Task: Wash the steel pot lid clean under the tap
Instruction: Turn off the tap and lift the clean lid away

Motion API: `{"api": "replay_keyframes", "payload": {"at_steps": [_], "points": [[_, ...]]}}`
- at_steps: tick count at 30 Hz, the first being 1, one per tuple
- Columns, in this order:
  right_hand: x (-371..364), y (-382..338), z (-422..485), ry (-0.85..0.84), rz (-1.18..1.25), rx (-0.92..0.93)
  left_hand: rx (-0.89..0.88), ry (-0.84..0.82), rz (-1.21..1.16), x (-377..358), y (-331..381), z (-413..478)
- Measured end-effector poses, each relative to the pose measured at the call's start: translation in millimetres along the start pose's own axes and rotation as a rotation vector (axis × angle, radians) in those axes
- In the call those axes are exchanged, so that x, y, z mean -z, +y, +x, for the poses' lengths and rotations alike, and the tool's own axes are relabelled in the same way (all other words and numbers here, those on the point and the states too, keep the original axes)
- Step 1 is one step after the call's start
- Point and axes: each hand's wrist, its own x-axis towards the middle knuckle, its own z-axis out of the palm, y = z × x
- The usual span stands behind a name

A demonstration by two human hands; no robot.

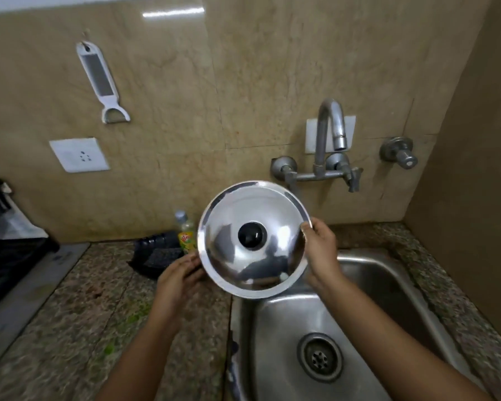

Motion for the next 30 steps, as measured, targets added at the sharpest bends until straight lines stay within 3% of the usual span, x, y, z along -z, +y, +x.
{"api": "replay_keyframes", "payload": {"at_steps": [4, 14, 22, 30], "points": [[-100, 14, -28, -0.051, 0.140, -0.153, -0.065, 0.040, -0.003, 78, 38, 26], [-365, 13, -88, -0.170, 0.170, -0.152, -0.254, 0.271, 0.056, 297, 167, 76], [-556, 5, -105, -0.315, 0.171, 0.039, -0.415, 0.513, 0.176, 448, 258, 110], [-719, 27, -111, -0.388, 0.053, 0.323, -0.343, 0.559, 0.237, 532, 273, 155]]}}
